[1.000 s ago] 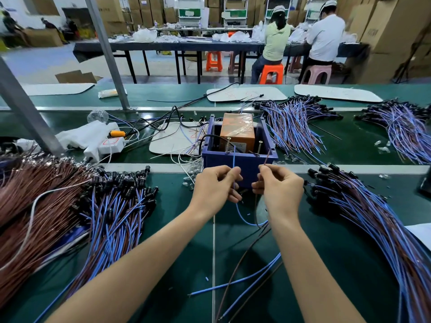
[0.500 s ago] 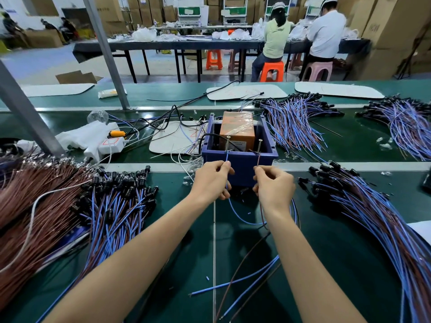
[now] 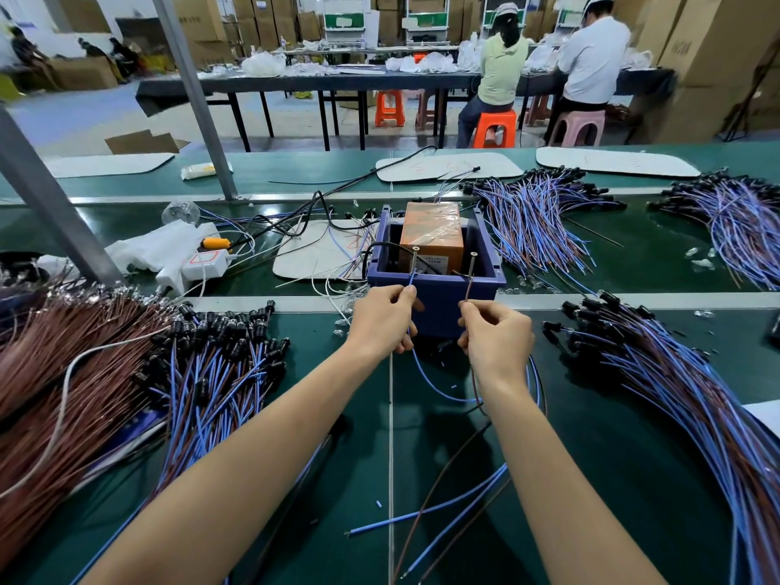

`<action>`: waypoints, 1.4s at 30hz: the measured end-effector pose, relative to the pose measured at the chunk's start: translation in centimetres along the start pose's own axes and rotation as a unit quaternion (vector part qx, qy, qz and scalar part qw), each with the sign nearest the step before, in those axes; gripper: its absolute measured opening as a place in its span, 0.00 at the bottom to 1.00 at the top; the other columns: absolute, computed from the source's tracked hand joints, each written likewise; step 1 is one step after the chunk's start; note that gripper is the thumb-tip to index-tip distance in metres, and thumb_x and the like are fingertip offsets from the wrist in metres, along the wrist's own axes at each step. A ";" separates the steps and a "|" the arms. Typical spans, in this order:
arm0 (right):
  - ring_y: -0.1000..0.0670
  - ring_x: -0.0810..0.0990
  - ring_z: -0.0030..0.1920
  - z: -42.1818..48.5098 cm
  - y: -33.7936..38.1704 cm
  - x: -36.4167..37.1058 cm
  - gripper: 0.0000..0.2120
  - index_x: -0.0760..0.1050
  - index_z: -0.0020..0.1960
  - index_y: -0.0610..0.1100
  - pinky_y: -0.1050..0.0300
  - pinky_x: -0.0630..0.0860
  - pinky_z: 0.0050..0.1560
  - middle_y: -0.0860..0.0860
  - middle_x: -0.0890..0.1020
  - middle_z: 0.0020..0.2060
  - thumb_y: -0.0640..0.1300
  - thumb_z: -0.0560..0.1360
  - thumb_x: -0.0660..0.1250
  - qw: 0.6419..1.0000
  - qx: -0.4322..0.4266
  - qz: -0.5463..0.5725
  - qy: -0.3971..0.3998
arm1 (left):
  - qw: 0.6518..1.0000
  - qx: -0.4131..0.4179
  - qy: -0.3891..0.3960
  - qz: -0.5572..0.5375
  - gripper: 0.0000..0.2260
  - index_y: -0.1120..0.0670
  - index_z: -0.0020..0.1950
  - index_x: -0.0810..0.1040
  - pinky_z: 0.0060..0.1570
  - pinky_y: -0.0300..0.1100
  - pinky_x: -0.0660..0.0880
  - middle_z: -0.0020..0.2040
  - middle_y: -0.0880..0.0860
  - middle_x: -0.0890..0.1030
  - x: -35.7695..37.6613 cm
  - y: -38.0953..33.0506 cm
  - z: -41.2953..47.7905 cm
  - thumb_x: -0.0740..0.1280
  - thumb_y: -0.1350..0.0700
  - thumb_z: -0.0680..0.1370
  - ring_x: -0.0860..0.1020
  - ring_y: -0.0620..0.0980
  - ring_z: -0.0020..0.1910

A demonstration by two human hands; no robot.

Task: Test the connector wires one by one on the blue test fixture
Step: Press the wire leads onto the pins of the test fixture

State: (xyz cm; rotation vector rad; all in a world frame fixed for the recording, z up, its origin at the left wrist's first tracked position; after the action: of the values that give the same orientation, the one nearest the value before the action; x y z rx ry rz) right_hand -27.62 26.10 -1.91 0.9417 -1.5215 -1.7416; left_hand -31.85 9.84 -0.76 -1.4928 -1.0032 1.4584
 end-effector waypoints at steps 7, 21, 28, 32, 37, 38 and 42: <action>0.53 0.73 0.22 0.1 -0.1 0.2 0.13 0.78 0.31 0.52 0.51 0.77 0.36 0.54 0.77 0.20 0.42 0.73 0.70 1.000 0.001 0.011 -0.002 | 1.000 -0.008 -0.004 0.002 0.15 0.57 0.42 0.79 0.19 0.35 0.67 0.26 0.54 0.75 0.0 0.1 0.4 0.57 0.53 0.82 0.72 0.47 0.18; 0.44 0.78 0.38 0.3 -0.3 0.5 0.11 0.79 0.34 0.55 0.41 0.79 0.45 0.52 0.81 0.29 0.43 0.72 0.69 1.000 -0.002 0.002 -0.002 | 1.000 -0.016 -0.008 0.002 0.17 0.58 0.40 0.79 0.19 0.34 0.66 0.25 0.53 0.75 -0.3 0.2 0.5 0.57 0.53 0.82 0.71 0.47 0.18; 0.45 0.78 0.37 0.3 -0.7 0.4 0.12 0.79 0.33 0.55 0.44 0.78 0.44 0.54 0.80 0.28 0.43 0.72 0.69 1.000 0.007 0.014 -0.003 | 1.000 -0.021 -0.012 -0.001 0.17 0.58 0.39 0.79 0.18 0.34 0.66 0.24 0.53 0.75 -0.3 0.4 0.5 0.57 0.53 0.81 0.71 0.47 0.17; 0.48 0.76 0.33 0.3 -0.8 0.6 0.12 0.79 0.33 0.55 0.52 0.75 0.37 0.55 0.80 0.27 0.42 0.72 0.69 1.000 0.006 0.027 0.002 | 0.999 -0.034 -0.006 -0.012 0.17 0.59 0.39 0.79 0.18 0.33 0.65 0.24 0.53 0.74 -0.2 0.5 0.4 0.58 0.53 0.81 0.69 0.46 0.16; 0.48 0.74 0.33 0.3 -1.0 0.8 0.11 0.79 0.32 0.53 0.51 0.71 0.39 0.56 0.78 0.25 0.42 0.72 0.69 0.999 0.011 0.037 0.003 | 0.999 -0.049 0.003 -0.008 0.18 0.59 0.37 0.79 0.18 0.30 0.61 0.23 0.52 0.72 -0.3 0.4 0.4 0.58 0.53 0.81 0.65 0.45 0.15; 0.48 0.74 0.33 0.3 -1.0 0.8 0.11 0.79 0.32 0.53 0.50 0.71 0.39 0.56 0.78 0.25 0.43 0.71 0.69 0.999 0.011 0.038 0.000 | 0.999 -0.050 0.005 -0.005 0.18 0.59 0.36 0.80 0.18 0.30 0.60 0.22 0.52 0.72 -0.3 0.4 0.5 0.58 0.53 0.80 0.65 0.44 0.15; 0.49 0.74 0.31 0.3 -1.1 0.7 0.09 0.80 0.31 0.54 0.53 0.71 0.36 0.58 0.79 0.24 0.45 0.70 0.68 0.999 0.009 0.039 -0.002 | 0.999 -0.029 0.002 0.038 0.21 0.54 0.31 0.79 0.26 0.36 0.64 0.19 0.48 0.71 -0.6 0.2 0.7 0.58 0.49 0.80 0.68 0.44 0.20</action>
State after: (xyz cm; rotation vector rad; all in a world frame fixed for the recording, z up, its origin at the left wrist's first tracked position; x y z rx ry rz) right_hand -28.27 25.86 -3.05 0.8765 -1.5570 -1.6789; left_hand -32.53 9.23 -0.69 -1.5913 -1.0035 1.4899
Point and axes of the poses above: each hand's wrist, its own z-axis towards the middle knuckle, its own x-axis out of the palm, y = z × x, the point moved 7 cm from there along z, towards the middle knuckle
